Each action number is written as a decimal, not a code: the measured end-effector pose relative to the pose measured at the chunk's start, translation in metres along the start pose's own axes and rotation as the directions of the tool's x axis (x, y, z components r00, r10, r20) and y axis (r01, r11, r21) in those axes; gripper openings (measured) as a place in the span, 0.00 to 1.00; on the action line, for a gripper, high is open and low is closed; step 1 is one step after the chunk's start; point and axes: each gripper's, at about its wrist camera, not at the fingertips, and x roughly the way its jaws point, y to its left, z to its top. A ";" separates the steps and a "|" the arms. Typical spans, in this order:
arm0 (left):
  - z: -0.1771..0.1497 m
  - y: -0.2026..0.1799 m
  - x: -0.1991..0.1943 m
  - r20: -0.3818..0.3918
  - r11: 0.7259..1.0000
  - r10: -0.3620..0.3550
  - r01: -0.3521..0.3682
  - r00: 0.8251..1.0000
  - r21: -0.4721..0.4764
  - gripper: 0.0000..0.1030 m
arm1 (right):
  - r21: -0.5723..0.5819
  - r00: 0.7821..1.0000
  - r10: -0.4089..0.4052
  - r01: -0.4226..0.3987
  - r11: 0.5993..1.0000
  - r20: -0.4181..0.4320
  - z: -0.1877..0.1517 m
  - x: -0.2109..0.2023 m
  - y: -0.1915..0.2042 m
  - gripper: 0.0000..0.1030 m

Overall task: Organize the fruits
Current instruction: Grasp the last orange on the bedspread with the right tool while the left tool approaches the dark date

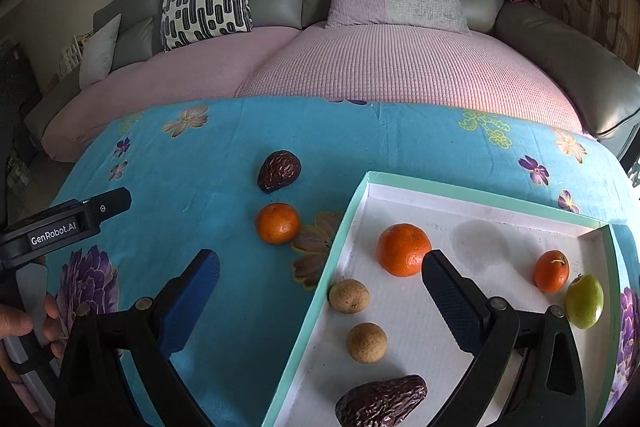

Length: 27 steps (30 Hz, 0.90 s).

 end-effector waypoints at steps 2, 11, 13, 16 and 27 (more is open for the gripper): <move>0.003 0.003 0.000 0.008 1.000 0.001 -0.001 1.000 -0.001 1.00 | -0.022 1.000 0.014 -0.014 1.000 0.001 0.008 0.005 0.006 0.98; 0.009 0.021 0.011 0.011 0.996 0.090 -0.090 0.996 -0.010 1.00 | -0.082 0.996 0.049 -0.055 0.995 -0.076 0.022 0.040 0.033 0.63; 0.010 0.026 0.013 0.009 0.996 0.092 -0.092 0.996 -0.017 1.00 | -0.090 0.994 0.047 -0.056 0.994 -0.099 0.022 0.051 0.035 0.58; 0.010 0.033 0.017 -0.002 0.996 0.085 -0.085 0.996 -0.033 1.00 | -0.097 0.991 0.036 -0.048 0.994 -0.127 0.021 0.065 0.037 0.54; 0.008 0.034 0.024 -0.025 0.996 0.076 -0.077 0.997 -0.035 1.00 | -0.097 0.985 0.017 -0.034 0.995 -0.172 0.019 0.083 0.035 0.37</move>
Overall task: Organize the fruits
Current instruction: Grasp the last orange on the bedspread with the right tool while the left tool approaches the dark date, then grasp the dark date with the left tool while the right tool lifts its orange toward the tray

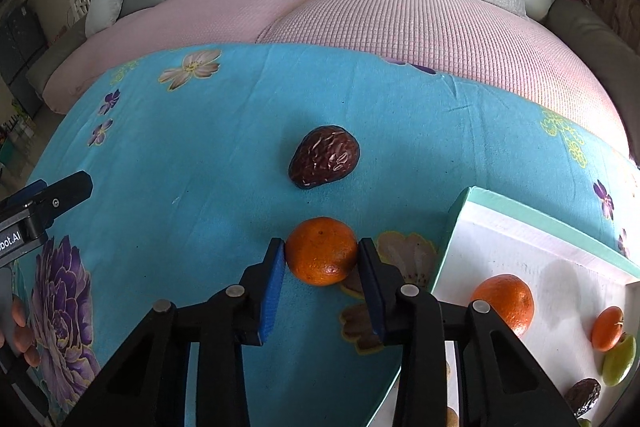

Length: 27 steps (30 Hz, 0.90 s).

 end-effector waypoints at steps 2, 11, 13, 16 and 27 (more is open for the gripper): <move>0.000 -0.001 -0.001 0.001 1.000 -0.001 0.001 1.000 0.003 1.00 | -0.007 1.000 0.000 0.000 1.000 0.004 -0.001 -0.003 0.001 0.37; -0.001 -0.008 -0.004 0.001 0.999 -0.034 0.034 0.999 0.005 1.00 | 0.039 0.996 0.025 -0.028 0.999 0.084 -0.021 -0.046 -0.007 0.37; -0.001 -0.014 -0.005 0.001 0.998 -0.056 0.056 0.998 0.012 1.00 | 0.061 0.993 0.019 -0.027 0.998 0.113 -0.026 -0.061 -0.014 0.37; 0.000 -0.028 -0.006 -0.009 0.993 -0.115 0.115 0.993 0.021 0.99 | 0.108 0.989 -0.009 -0.007 0.994 0.151 -0.034 -0.083 -0.030 0.37; 0.013 -0.104 0.025 -0.160 0.922 -0.378 0.386 0.912 0.017 0.81 | 0.247 0.980 -0.109 0.065 0.967 0.168 -0.069 -0.120 -0.083 0.37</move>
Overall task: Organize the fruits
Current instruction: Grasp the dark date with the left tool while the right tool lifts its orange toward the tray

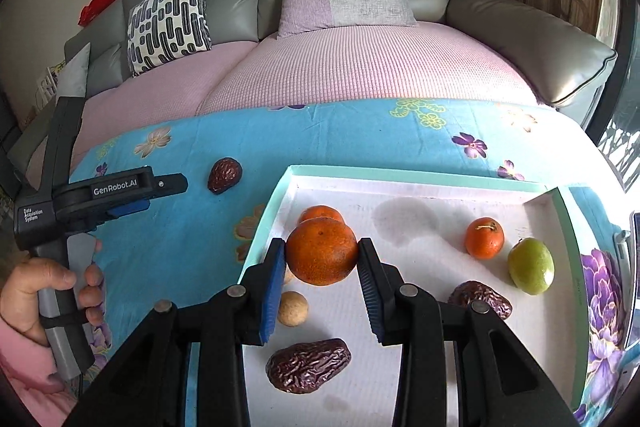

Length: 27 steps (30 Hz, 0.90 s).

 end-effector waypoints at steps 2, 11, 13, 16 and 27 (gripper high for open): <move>0.006 -0.009 0.008 -0.012 1.000 -0.011 0.011 1.000 0.018 0.78 | 0.018 1.000 -0.010 0.010 1.000 -0.005 -0.004 -0.004 -0.010 0.37; 0.024 -0.037 0.035 -0.044 0.996 -0.065 0.068 0.997 0.062 0.68 | 0.086 1.000 -0.028 0.028 0.996 -0.003 -0.014 -0.015 -0.038 0.37; 0.028 -0.041 0.043 -0.048 0.996 -0.064 0.067 0.997 0.066 0.65 | 0.096 1.000 -0.024 0.025 0.995 -0.007 -0.014 -0.013 -0.040 0.37; 0.031 -0.045 0.054 -0.065 0.996 -0.055 0.059 0.996 0.062 0.58 | 0.107 1.000 -0.023 0.024 0.994 -0.012 -0.014 -0.011 -0.043 0.37; 0.029 -0.041 0.064 -0.072 0.999 -0.014 0.016 0.997 0.032 0.40 | 0.125 1.000 0.000 0.003 0.992 -0.018 -0.016 -0.009 -0.047 0.37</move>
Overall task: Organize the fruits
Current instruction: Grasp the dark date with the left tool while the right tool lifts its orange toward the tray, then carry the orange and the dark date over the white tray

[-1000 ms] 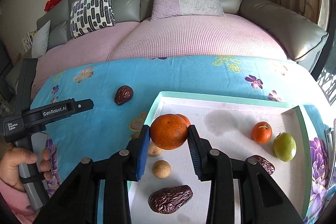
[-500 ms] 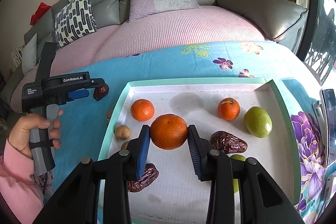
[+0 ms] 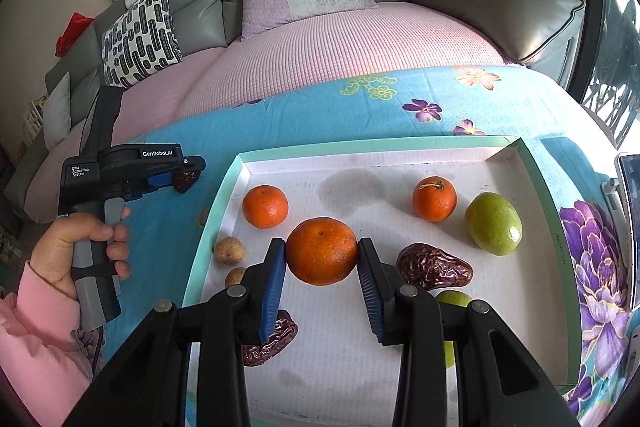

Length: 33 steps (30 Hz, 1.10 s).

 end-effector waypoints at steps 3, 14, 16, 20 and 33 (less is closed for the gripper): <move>0.001 0.001 0.001 0.000 1.000 0.003 -0.003 1.000 -0.013 0.40 | 0.006 1.000 0.009 -0.009 1.000 0.000 0.000 0.000 -0.002 0.37; -0.007 0.007 -0.020 0.026 0.999 0.042 -0.041 0.999 -0.035 0.39 | 0.029 0.999 0.036 -0.036 0.999 -0.004 0.000 0.001 -0.008 0.37; -0.012 0.009 -0.033 0.051 0.999 0.042 -0.041 0.998 -0.033 0.39 | 0.031 0.999 0.034 -0.034 0.999 -0.011 -0.001 0.003 -0.009 0.37; -0.027 0.009 -0.067 0.117 0.999 0.050 -0.048 0.992 -0.023 0.39 | 0.042 0.999 0.028 -0.028 0.999 -0.017 -0.001 0.004 -0.014 0.37; -0.107 -0.021 -0.146 0.255 0.993 0.050 -0.075 0.966 0.089 0.40 | 0.097 0.999 -0.029 0.026 0.995 0.030 -0.001 -0.020 -0.039 0.37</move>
